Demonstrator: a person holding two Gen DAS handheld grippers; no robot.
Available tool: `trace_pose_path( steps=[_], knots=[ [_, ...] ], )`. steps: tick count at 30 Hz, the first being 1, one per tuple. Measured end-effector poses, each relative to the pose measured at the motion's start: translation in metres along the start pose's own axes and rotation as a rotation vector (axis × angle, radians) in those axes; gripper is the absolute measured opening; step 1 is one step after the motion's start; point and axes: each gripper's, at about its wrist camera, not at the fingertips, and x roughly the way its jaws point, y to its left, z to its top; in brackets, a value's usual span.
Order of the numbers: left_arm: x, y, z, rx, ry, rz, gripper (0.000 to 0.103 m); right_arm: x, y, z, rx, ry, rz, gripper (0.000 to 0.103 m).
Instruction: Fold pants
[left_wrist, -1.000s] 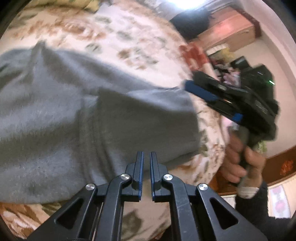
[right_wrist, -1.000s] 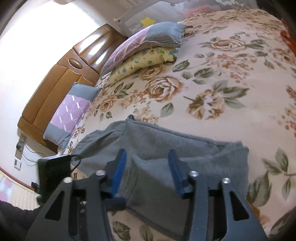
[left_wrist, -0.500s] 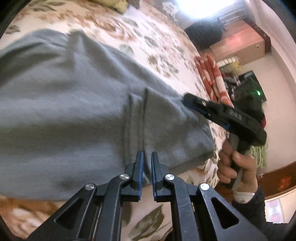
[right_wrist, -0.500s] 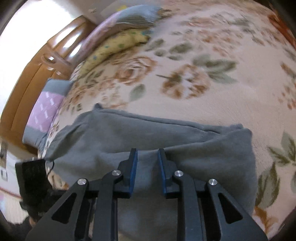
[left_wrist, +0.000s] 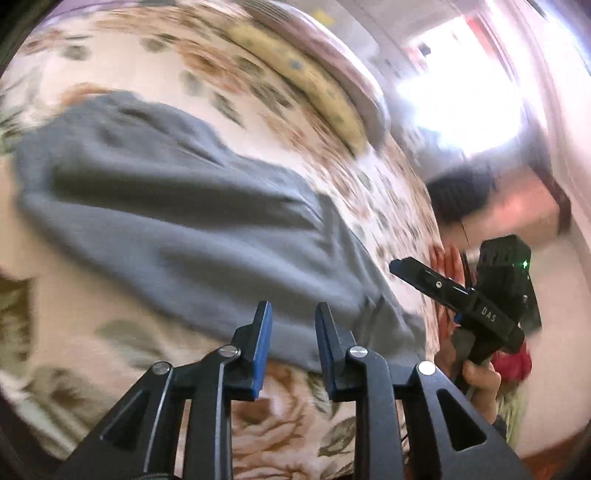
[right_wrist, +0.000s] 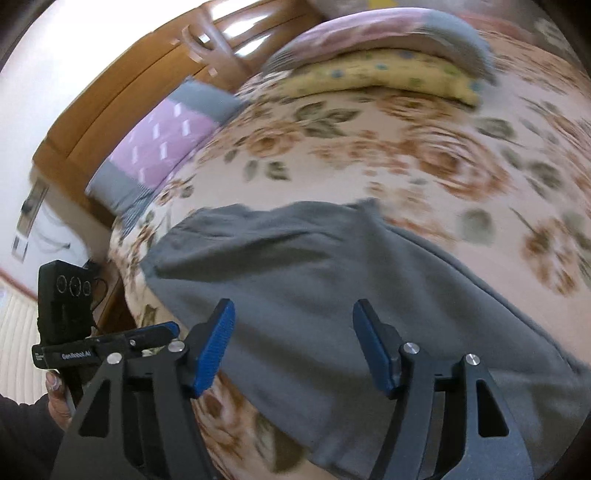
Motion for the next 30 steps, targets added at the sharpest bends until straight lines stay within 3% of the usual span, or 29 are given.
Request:
trace_pose_path(
  steps=[7, 13, 25, 30],
  knots=[
    [-0.047, 0.045, 0.006, -0.102, -0.142, 0.112, 0.024, 0.052, 0.054, 0.032, -0.132, 0.072, 0.068, 0.067],
    [-0.066, 0.073, 0.015, -0.166, -0.212, 0.171, 0.028, 0.083, 0.089, 0.055, -0.217, 0.121, 0.098, 0.067],
    [-0.067, 0.111, 0.030, -0.308, -0.249, 0.208, 0.053, 0.137, 0.130, 0.095, -0.338, 0.211, 0.120, 0.068],
    [-0.057, 0.123, 0.038, -0.354, -0.247, 0.240, 0.054, 0.174, 0.137, 0.113, -0.347, 0.276, 0.145, 0.068]
  ],
)
